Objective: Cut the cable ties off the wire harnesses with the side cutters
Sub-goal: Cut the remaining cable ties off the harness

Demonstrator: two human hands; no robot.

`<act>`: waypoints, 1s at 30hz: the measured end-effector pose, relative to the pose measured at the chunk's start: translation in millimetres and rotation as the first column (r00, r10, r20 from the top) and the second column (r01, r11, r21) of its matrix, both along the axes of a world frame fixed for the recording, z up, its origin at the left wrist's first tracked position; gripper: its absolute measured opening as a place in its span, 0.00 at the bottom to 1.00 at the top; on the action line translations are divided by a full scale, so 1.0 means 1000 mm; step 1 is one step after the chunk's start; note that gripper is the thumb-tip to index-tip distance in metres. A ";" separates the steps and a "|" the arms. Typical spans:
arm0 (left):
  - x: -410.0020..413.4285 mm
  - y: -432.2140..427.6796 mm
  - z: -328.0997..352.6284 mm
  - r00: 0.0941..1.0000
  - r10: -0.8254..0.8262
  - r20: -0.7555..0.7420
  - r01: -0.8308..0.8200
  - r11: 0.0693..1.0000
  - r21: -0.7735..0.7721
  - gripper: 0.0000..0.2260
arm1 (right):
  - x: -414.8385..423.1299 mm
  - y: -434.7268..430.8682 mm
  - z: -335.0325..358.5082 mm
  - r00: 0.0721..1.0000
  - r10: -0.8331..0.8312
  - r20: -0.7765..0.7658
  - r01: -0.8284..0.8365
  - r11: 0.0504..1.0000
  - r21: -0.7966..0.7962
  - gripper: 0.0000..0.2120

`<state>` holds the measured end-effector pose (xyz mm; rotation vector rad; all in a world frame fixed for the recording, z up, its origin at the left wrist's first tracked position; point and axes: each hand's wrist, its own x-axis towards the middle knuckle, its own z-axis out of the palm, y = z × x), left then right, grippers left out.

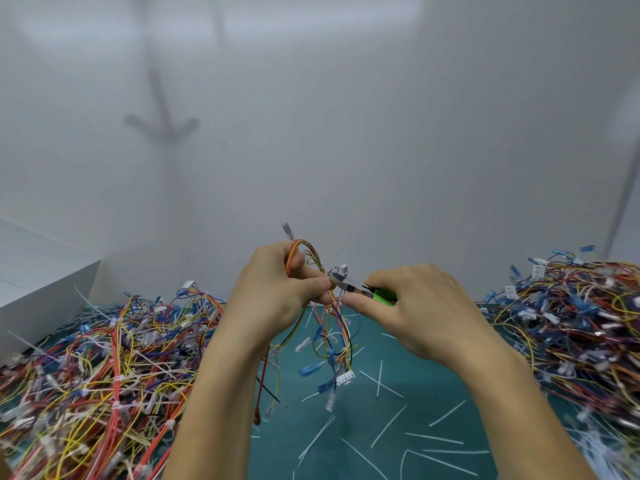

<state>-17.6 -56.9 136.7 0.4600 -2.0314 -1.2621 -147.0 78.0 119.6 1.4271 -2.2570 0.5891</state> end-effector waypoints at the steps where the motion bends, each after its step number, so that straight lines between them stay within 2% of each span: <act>1: 0.000 0.000 0.000 1.000 0.002 0.004 -0.002 1.000 -0.003 0.20 | 0.000 0.000 0.000 1.000 0.001 -0.001 -0.001 1.000 0.000 0.34; 30: 0.000 -0.001 -0.001 0.999 0.026 0.039 -0.025 0.999 -0.034 0.20 | 0.004 0.003 0.003 1.000 0.004 0.016 -0.004 1.000 0.026 0.36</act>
